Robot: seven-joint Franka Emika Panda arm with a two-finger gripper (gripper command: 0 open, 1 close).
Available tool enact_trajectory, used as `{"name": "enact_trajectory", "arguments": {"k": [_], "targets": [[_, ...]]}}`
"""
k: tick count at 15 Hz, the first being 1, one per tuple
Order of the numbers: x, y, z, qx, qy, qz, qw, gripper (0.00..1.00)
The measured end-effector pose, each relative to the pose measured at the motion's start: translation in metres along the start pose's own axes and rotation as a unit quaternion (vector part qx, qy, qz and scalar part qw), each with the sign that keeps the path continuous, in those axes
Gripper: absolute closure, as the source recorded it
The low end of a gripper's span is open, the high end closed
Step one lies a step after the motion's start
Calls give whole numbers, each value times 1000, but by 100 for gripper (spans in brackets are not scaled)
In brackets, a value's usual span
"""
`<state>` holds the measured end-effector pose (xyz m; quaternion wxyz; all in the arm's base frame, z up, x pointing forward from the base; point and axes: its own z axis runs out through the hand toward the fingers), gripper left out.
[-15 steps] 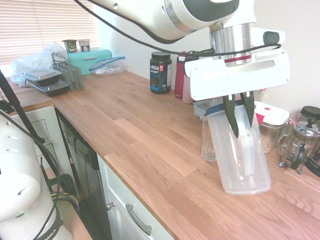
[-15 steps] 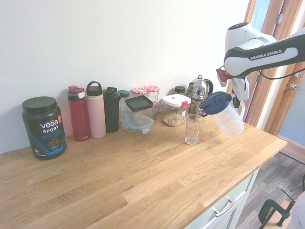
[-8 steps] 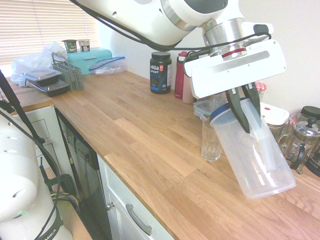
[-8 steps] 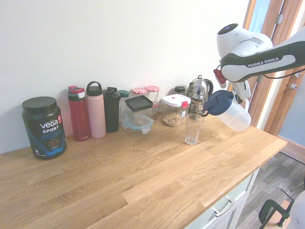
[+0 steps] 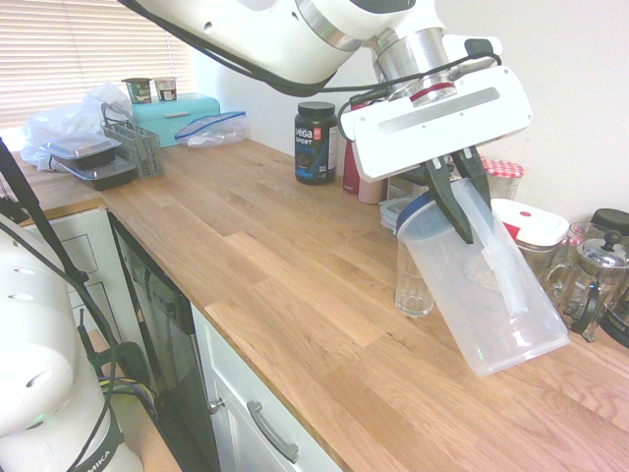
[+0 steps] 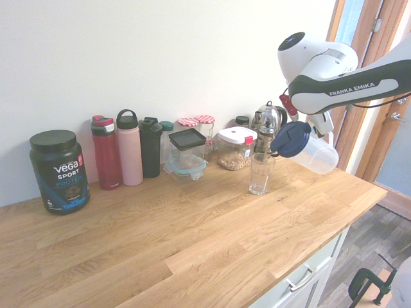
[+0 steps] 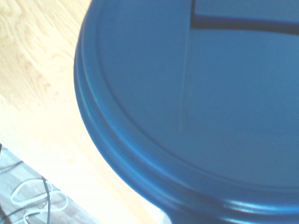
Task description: Pour me some water
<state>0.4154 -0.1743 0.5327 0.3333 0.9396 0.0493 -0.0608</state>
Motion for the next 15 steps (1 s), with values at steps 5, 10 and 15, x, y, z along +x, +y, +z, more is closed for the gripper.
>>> {"name": "enact_trajectory", "arguments": {"k": [5, 10, 15], "targets": [[-34, 40, 1, 82, 29, 56, 995, 100], [-54, 93, 42, 215, 60, 167, 960, 100], [-63, 106, 78, 281, 36, 290, 914, 100]]}}
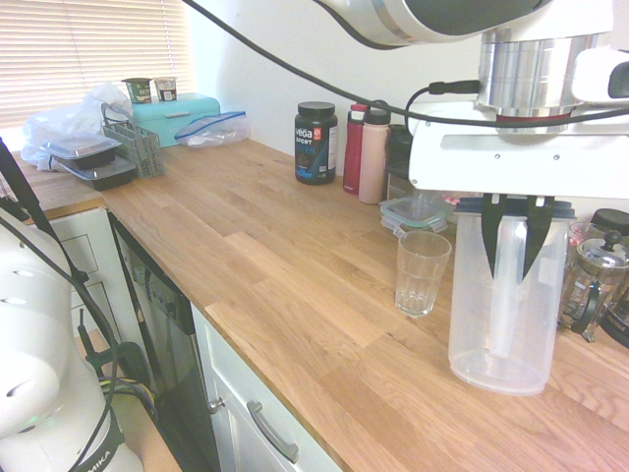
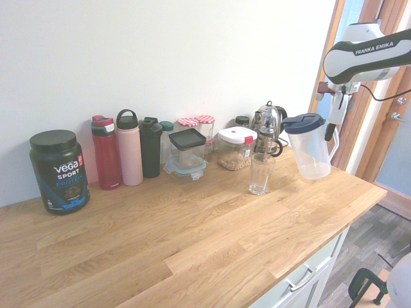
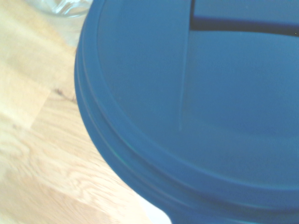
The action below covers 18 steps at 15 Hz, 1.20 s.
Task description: Pour me some water
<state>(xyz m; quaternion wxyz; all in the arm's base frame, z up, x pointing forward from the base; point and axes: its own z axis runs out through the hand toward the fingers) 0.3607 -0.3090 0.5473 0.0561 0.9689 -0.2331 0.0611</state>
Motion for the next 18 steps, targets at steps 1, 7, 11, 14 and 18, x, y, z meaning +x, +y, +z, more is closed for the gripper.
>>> {"name": "enact_trajectory", "arguments": {"k": [1, 7, 11, 14, 18], "targets": [[-8, 7, 3, 4, -1, 29, 1000, 100], [-91, 5, 3, 40, 6, 192, 981, 100], [-146, -35, -31, 56, 59, 253, 964, 100], [-189, -94, -62, 49, 69, 216, 973, 100], [-266, -179, -104, 88, 70, 143, 983, 100]]}}
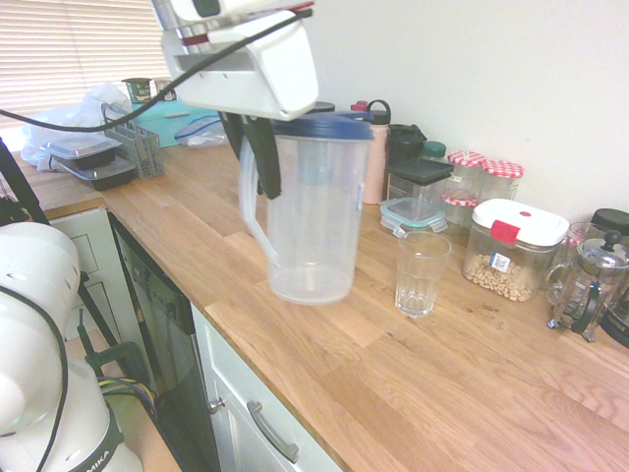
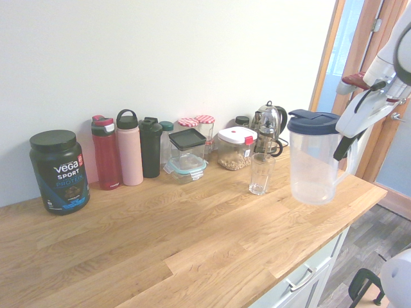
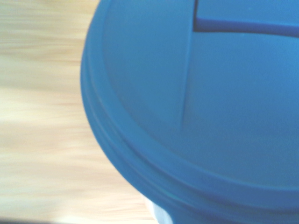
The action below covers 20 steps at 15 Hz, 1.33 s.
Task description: Pour me some water
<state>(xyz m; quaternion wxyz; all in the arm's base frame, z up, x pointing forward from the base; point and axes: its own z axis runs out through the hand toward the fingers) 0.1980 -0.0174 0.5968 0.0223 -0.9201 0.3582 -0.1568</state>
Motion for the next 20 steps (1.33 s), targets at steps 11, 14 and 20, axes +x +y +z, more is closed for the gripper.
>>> {"name": "enact_trajectory", "arguments": {"k": [11, 14, 20], "targets": [[-63, -249, 120, 60, 35, 0, 998, 100], [-66, -281, 153, 39, 37, 23, 998, 100], [-20, -284, 176, 53, 31, 88, 994, 100]]}}
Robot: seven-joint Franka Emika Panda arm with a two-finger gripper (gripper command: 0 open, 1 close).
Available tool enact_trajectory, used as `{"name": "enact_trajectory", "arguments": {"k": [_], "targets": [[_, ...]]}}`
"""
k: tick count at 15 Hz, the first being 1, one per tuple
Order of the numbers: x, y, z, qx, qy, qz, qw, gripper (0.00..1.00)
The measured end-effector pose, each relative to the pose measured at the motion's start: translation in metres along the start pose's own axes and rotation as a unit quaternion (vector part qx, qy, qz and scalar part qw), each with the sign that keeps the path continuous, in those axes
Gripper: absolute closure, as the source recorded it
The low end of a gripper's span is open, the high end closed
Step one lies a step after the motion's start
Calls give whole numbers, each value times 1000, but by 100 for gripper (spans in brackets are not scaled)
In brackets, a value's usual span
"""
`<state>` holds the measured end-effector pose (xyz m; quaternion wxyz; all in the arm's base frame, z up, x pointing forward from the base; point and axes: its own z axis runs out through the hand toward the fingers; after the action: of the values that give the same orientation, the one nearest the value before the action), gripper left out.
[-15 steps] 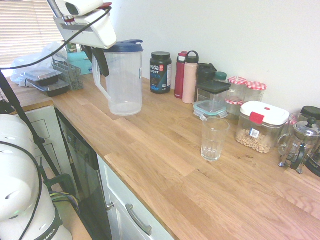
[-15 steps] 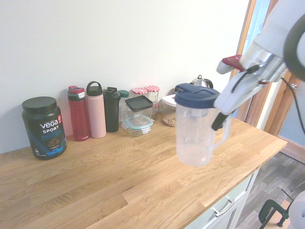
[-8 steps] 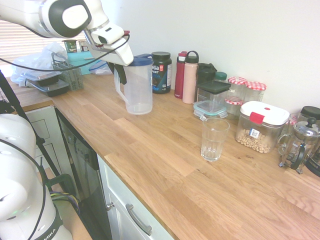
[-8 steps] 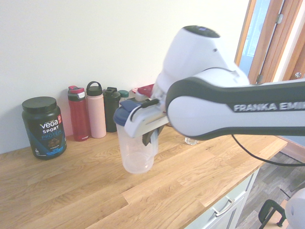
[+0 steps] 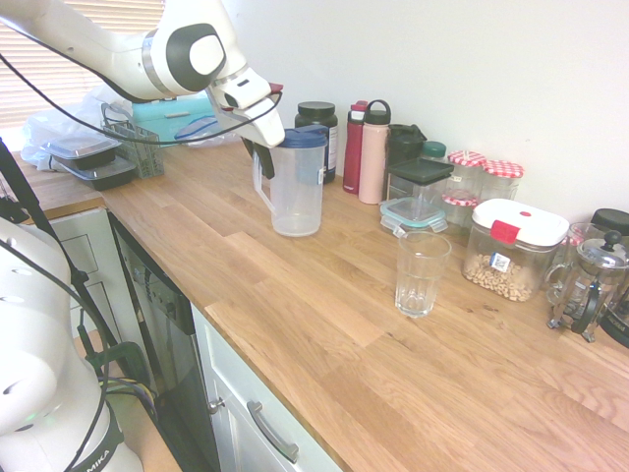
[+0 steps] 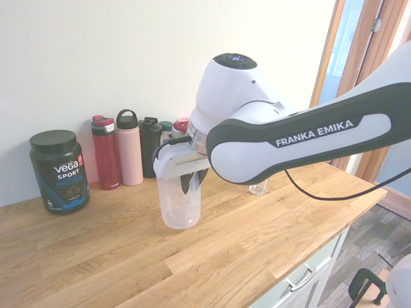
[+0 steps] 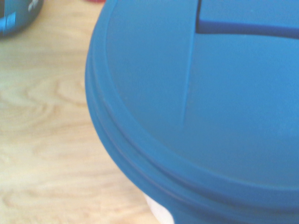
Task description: Pour me some water
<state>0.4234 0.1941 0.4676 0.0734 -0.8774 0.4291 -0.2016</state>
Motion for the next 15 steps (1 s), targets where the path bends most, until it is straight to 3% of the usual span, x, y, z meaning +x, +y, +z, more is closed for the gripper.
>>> {"name": "enact_trajectory", "arguments": {"k": [6, 15], "targets": [[-13, -13, 8, 22, 0, -22, 1000, 100], [-12, -26, 21, 20, 13, -13, 1000, 100]]}}
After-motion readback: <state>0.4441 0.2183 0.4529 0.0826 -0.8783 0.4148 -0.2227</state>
